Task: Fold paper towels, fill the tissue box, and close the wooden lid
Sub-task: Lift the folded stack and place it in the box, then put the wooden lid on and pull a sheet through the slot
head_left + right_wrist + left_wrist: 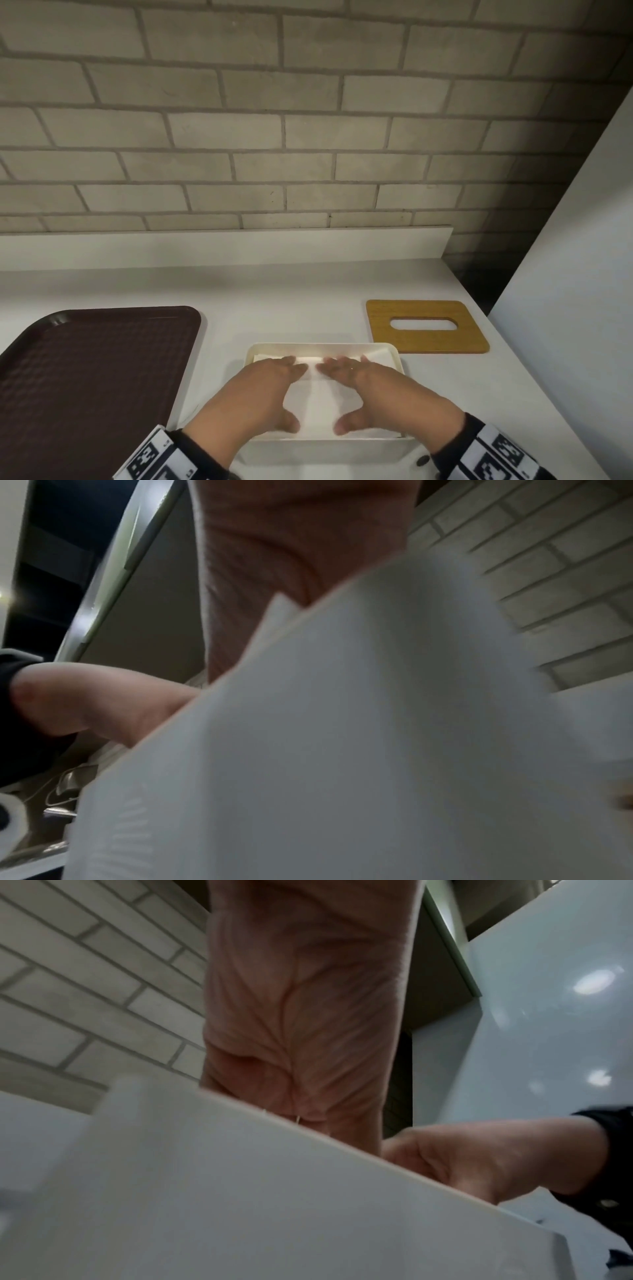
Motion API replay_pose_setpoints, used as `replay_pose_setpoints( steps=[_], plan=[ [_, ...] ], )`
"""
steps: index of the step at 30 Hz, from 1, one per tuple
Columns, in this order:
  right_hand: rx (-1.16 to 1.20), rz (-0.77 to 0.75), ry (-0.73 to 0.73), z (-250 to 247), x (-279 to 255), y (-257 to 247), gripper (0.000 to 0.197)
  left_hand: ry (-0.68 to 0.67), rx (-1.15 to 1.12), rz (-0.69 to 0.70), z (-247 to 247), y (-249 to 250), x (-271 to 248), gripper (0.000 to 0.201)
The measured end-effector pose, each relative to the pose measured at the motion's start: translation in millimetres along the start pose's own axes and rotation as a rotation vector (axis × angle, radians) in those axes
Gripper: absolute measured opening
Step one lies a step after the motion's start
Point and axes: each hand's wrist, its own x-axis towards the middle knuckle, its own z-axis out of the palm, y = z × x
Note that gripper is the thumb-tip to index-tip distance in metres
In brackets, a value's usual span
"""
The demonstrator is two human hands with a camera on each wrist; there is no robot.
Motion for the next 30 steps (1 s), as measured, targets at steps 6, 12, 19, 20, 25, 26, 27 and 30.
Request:
replay_pose_setpoints(
  steps=[6, 12, 19, 20, 25, 26, 27, 30],
  plan=[
    [-0.116, 0.108, -0.141, -12, -8, 3, 0.092, -0.098, 0.109, -0.05, 2, 3, 0, 0.093],
    [-0.603, 0.068, -0.131, -4, -7, 6, 0.092, -0.127, 0.113, -0.075, 3, 4, 0, 0.094],
    [-0.596, 0.076, -0.146, -13, -16, 14, 0.086, -0.128, 0.064, -0.091, 2, 3, -5, 0.095],
    [-0.409, 0.094, -0.133, -23, -21, 20, 0.084, -0.138, 0.068, -0.097, 2, 2, -5, 0.095],
    [0.278, 0.151, 0.349, -58, -21, 63, 0.017, -0.157, 0.106, -0.104, -5, 4, -10, 0.082],
    [0.176, 0.211, 0.421, -54, -14, 77, 0.017, -0.15, 0.12, -0.106, -6, 4, -13, 0.077],
    [0.097, 0.289, 0.426, -46, -6, 92, 0.027, -0.131, 0.128, -0.108, -7, 4, -16, 0.073],
    [-0.023, 0.431, 0.296, -24, 11, 126, 0.059, 0.004, 0.093, -0.116, -11, 5, -31, 0.062]
  ],
)
